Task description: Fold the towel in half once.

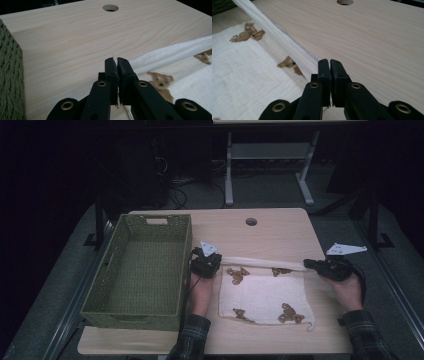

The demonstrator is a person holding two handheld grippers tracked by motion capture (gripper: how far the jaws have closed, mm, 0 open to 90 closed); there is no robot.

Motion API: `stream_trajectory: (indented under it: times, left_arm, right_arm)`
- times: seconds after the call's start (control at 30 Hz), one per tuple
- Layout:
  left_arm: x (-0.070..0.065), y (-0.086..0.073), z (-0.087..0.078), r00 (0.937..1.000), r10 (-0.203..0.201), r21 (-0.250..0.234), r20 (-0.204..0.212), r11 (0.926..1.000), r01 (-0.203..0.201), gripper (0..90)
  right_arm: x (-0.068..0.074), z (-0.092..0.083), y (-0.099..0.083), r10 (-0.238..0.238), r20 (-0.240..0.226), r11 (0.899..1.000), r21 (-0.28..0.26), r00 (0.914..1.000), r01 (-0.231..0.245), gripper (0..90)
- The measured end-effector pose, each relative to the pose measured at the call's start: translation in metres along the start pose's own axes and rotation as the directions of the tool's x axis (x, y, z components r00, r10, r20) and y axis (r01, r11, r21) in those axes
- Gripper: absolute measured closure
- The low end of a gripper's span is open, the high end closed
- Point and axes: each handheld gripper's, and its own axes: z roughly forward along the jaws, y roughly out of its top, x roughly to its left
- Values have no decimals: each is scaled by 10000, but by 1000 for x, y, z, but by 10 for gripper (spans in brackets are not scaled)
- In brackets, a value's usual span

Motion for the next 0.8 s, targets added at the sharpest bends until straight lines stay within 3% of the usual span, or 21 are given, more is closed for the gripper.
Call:
stream_trajectory:
  times: [0.37,0.8]
  left_arm:
    - [-15,-14,-19,9999,27,-102,169,9999,-25,870]
    - [-30,-39,-42,9996,269,100,121,9996,-270,870]
  right_arm:
    - [20,-26,-16,-76,-181,9999,-151,9998,73,868]
    - [39,-38,-34,-355,-421,9994,5,9985,356,868]
